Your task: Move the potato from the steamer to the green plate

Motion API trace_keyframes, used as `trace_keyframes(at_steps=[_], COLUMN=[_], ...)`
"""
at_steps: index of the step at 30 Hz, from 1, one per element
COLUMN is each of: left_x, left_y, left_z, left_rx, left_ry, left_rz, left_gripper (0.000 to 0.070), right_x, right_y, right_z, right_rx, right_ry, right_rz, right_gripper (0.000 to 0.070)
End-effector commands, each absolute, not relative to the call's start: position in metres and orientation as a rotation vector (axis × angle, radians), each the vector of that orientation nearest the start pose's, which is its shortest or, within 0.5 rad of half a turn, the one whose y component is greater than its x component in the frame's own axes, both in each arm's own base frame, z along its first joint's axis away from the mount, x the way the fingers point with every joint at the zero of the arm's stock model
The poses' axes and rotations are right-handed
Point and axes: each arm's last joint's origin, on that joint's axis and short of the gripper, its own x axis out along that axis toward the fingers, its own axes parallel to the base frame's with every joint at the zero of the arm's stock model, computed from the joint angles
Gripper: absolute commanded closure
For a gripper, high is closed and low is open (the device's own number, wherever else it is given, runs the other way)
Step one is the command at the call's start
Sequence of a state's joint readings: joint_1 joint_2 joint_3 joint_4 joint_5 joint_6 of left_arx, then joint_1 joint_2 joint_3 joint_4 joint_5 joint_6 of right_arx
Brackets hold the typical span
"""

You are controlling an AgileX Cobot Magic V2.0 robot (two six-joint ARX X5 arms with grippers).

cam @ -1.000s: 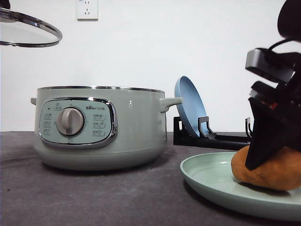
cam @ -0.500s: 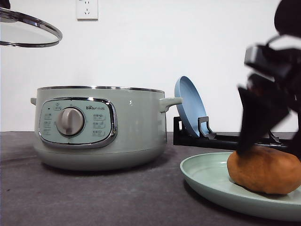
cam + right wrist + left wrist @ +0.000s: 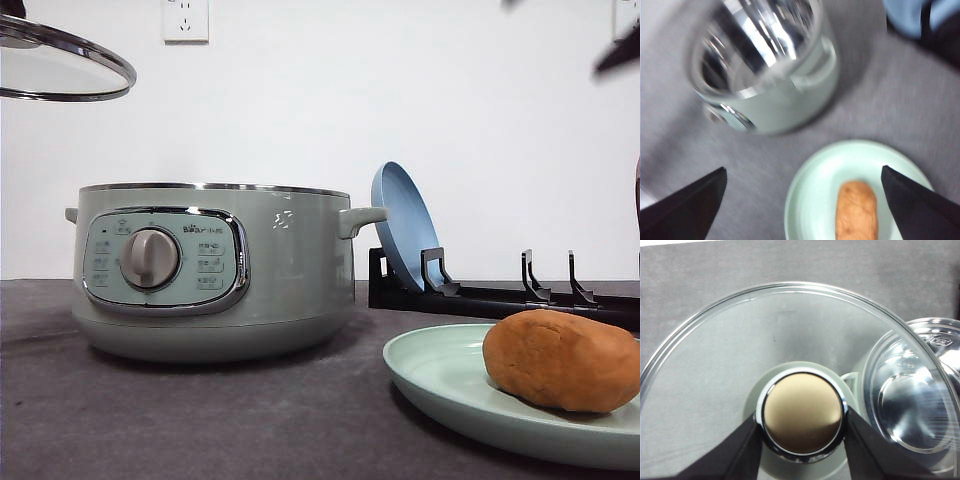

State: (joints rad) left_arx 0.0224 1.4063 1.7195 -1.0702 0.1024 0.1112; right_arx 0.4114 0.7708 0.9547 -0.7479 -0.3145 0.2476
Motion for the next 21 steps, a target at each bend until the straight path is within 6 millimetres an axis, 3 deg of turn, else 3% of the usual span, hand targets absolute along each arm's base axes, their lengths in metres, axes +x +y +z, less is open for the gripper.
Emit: trace_keyframes(at_steps=[1,10,21], left_x=[0.257,0.257,0.253], left_y=[0.001,-0.009,-0.041], left_z=[0.447,0.447,0.446], left_rx=[0.062,0.076,0.117], left_ry=[0.662,0.661,0.667], left_rz=[-0.123,-0.161,-0.279], left_gripper=[0.0686,0.0687,0.0687], right_x=[0.116,0.068,0.059], right_y=[0.061,0.039,0.035], right_z=[0.351,0.385,0.388], right_rx=[0.220,0.224,0.225], right_ry=[0.626,0.460,0.425], right_rz=[0.641,0.645,0.638], right_gripper=[0.0074,0.0074,0.0074])
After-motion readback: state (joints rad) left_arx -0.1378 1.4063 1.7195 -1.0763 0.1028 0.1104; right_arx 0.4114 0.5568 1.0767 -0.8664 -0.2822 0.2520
